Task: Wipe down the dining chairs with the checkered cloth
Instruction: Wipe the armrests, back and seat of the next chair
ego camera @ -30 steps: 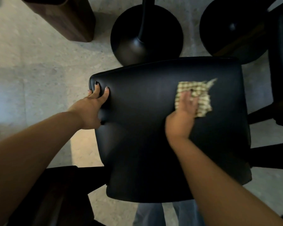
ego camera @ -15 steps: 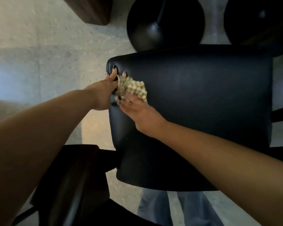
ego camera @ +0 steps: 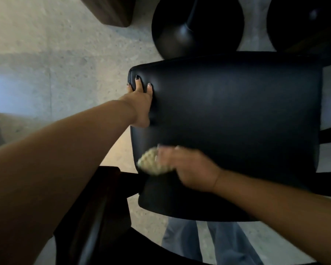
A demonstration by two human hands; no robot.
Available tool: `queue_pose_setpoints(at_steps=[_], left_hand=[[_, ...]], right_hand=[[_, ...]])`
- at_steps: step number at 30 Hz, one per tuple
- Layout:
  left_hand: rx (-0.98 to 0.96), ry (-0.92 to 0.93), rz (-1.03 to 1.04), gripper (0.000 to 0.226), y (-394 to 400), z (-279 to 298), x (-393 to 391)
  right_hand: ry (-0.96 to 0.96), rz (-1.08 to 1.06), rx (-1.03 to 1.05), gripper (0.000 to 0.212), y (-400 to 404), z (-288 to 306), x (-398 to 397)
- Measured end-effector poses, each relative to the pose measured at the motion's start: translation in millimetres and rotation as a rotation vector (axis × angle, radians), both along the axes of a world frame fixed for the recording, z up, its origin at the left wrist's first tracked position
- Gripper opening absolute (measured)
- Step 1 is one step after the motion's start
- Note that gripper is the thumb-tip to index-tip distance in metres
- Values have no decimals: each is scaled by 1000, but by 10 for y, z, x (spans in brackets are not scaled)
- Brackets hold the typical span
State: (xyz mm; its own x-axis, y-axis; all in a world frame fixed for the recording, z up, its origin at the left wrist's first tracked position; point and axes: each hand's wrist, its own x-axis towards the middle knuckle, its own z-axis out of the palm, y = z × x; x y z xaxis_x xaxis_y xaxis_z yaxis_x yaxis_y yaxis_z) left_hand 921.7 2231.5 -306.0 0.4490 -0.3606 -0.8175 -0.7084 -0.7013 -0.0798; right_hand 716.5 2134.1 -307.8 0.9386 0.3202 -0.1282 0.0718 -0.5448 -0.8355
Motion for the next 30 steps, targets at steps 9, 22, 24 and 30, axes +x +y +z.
queue_pose_setpoints(at_steps=[9,22,24,30], left_hand=[[8,4,21,105,-1,1,3],[63,-15,-36,108,20,15,-73],[96,-55,-105,109,30,-8,-144],[191,-133,-222,117,2,-173,-265]], right_hand=[[-11,-703,-371,65,-963,-206,1402],[-116,216,-327,51,217,-348,-364],[-98,383,-322,56,256,-362,-624],[3,680,-322,52,260,-320,-1253]])
